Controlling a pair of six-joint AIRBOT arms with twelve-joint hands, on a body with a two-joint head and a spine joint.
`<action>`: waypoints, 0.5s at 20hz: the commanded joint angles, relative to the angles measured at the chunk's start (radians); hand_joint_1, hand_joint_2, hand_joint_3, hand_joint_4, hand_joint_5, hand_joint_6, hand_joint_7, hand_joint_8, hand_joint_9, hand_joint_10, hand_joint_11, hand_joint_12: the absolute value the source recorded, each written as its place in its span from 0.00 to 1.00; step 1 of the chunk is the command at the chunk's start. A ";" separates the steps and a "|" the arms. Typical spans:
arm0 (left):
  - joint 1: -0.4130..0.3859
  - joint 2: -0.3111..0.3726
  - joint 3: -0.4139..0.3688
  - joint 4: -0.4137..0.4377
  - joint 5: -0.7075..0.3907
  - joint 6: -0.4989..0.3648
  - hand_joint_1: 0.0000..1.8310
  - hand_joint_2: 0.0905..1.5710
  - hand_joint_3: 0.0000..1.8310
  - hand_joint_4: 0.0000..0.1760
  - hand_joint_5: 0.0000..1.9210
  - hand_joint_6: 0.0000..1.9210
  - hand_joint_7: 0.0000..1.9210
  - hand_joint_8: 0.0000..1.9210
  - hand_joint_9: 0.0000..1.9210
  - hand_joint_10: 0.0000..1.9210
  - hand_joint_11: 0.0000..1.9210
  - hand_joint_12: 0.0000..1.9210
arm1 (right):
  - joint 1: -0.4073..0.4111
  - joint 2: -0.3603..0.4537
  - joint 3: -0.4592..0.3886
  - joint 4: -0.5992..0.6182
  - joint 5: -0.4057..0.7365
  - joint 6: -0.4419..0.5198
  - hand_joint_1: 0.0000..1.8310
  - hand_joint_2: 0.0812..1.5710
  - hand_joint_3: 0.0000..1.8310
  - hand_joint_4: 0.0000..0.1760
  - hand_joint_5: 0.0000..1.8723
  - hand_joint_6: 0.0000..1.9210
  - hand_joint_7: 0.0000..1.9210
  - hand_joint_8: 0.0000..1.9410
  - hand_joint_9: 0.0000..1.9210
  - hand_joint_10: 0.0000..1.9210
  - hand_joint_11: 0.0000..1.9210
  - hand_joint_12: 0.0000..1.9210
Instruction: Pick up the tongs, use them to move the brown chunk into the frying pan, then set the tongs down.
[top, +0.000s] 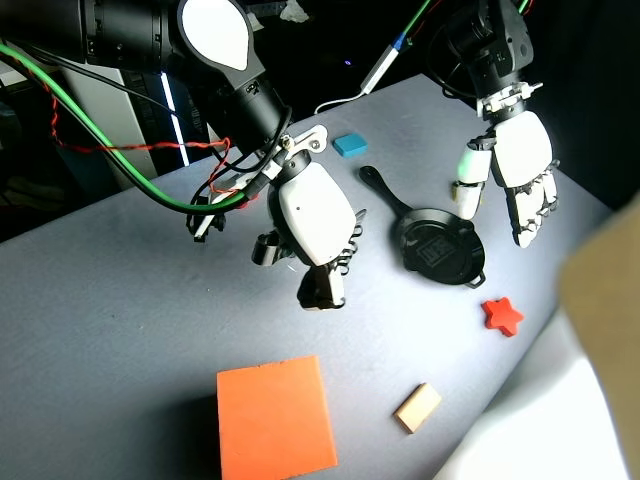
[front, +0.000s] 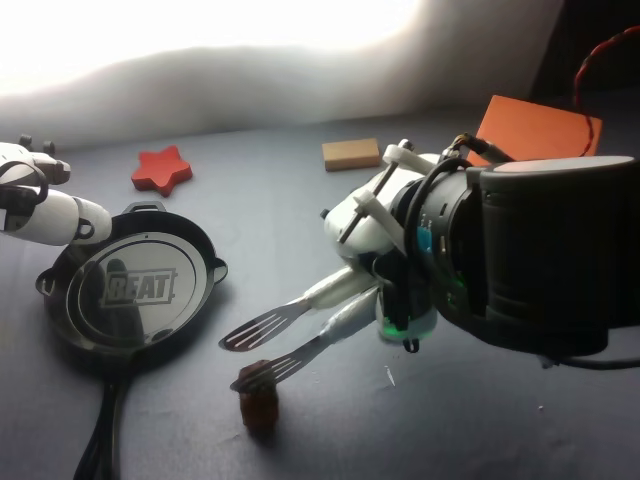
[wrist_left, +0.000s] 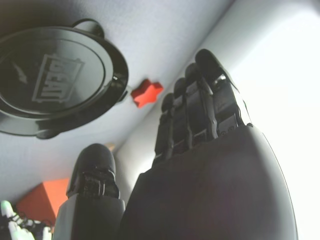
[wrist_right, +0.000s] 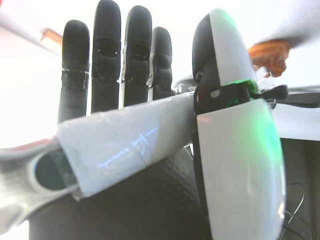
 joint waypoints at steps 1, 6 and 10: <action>-0.005 0.008 0.005 0.044 -0.011 0.004 0.00 0.84 0.00 0.00 0.06 0.00 0.09 0.00 0.11 0.00 0.00 0.46 | 0.000 0.002 0.000 -0.069 0.021 0.004 0.57 0.71 0.00 0.00 0.50 0.02 0.53 0.00 0.50 0.00 0.22 0.63; -0.002 0.008 0.004 0.044 -0.011 0.006 0.00 0.84 0.00 0.00 0.06 0.00 0.08 0.00 0.10 0.00 0.00 0.41 | -0.007 0.002 0.000 -0.071 0.018 0.003 0.58 0.70 0.00 0.00 0.51 0.02 0.54 0.00 0.51 0.00 0.23 0.63; -0.001 0.009 -0.002 0.044 -0.010 0.009 0.00 0.84 0.00 0.01 0.05 0.00 0.08 0.00 0.10 0.00 0.00 0.41 | -0.016 0.008 -0.002 -0.070 0.011 0.004 0.57 0.71 0.00 0.00 0.50 0.01 0.52 0.00 0.49 0.00 0.20 0.64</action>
